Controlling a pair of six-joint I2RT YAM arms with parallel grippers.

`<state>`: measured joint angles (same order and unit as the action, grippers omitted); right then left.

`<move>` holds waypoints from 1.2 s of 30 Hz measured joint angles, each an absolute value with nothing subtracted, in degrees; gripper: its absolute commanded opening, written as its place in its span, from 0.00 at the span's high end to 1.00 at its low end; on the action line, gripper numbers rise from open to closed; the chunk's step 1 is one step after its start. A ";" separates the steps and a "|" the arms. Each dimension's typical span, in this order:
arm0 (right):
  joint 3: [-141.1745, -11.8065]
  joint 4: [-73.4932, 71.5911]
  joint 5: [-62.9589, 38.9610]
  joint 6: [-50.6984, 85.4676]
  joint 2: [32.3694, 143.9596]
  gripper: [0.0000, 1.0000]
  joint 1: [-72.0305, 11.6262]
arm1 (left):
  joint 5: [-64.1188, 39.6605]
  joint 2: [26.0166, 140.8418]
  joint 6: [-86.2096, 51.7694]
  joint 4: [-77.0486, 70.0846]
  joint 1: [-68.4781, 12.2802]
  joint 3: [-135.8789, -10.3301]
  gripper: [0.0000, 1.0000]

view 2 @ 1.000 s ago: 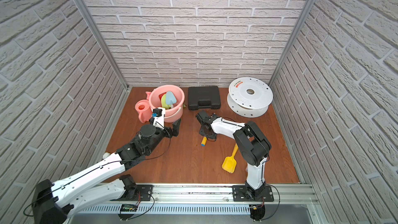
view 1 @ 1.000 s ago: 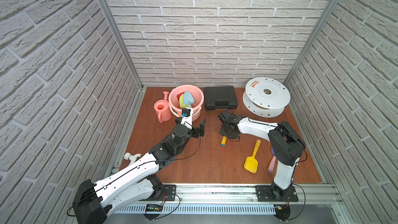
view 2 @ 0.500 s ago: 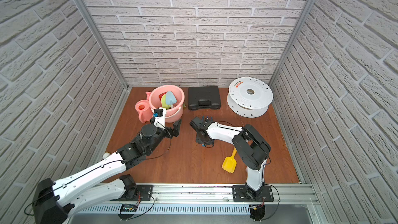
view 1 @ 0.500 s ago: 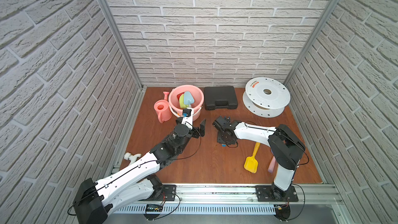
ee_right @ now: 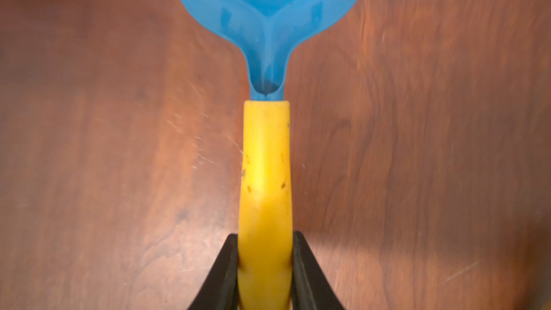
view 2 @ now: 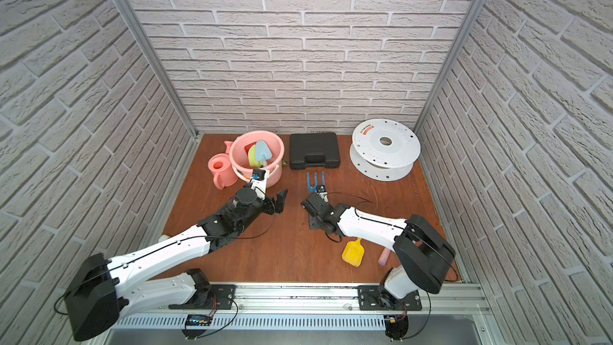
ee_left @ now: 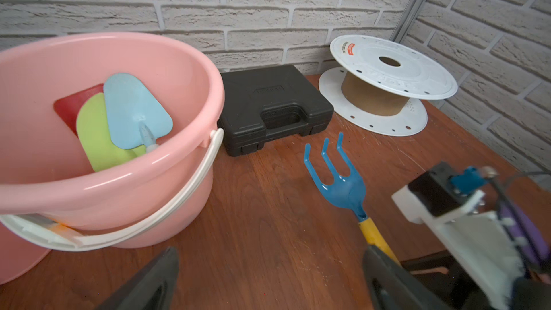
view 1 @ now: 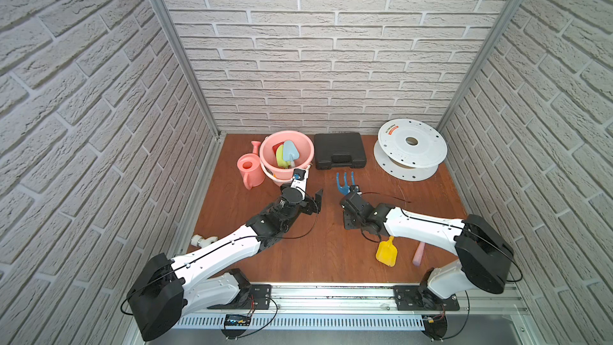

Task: Organize the gardening tools
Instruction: Pick up the gardening tool from the center of the board.

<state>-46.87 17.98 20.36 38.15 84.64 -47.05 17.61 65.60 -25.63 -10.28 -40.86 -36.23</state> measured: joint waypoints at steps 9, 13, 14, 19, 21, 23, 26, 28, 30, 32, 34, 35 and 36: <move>-39.92 7.57 26.61 30.46 77.38 0.97 -50.63 | 7.99 70.67 -28.91 -12.10 -38.79 -39.24 0.19; -37.10 4.86 27.64 28.99 72.90 0.97 -50.76 | 2.90 71.37 -31.24 -14.90 -36.75 -39.51 0.33; -36.82 4.54 27.79 28.62 72.25 0.97 -50.78 | 1.34 71.75 -31.79 -15.53 -36.05 -39.53 0.40; -36.40 2.94 27.86 27.51 70.74 0.97 -50.89 | -4.56 74.15 -34.70 -19.05 -33.52 -39.55 0.56; -36.36 2.39 27.86 27.20 70.65 0.97 -51.03 | -6.39 75.00 -35.24 -20.08 -33.04 -39.77 0.56; -36.34 2.11 27.86 26.94 70.65 0.97 -51.42 | -8.08 75.99 -35.94 -21.15 -32.99 -40.42 0.59; -36.32 1.85 27.83 26.37 70.65 0.97 -52.29 | -9.82 76.93 -36.47 -22.46 -32.99 -41.36 0.68; -36.32 1.67 27.83 26.09 70.65 0.97 -52.82 | -10.66 77.34 -36.67 -23.03 -32.99 -41.93 0.68; -36.32 1.41 27.83 25.93 70.63 0.97 -53.19 | -11.22 77.67 -37.15 -23.64 -32.88 -42.44 0.70; -36.32 1.21 27.83 25.82 70.61 0.97 -53.39 | -11.55 77.97 -37.39 -23.92 -32.64 -43.07 0.71; -36.29 0.97 27.86 25.61 70.54 0.97 -53.56 | -11.84 78.19 -37.82 -24.27 -32.14 -43.57 0.72; -36.25 0.84 27.88 25.45 70.43 0.97 -53.67 | -12.08 78.41 -38.04 -24.49 -31.83 -43.81 0.72; -36.12 0.60 27.88 25.21 70.28 0.97 -53.80 | -12.27 78.65 -38.28 -24.75 -31.53 -43.97 0.73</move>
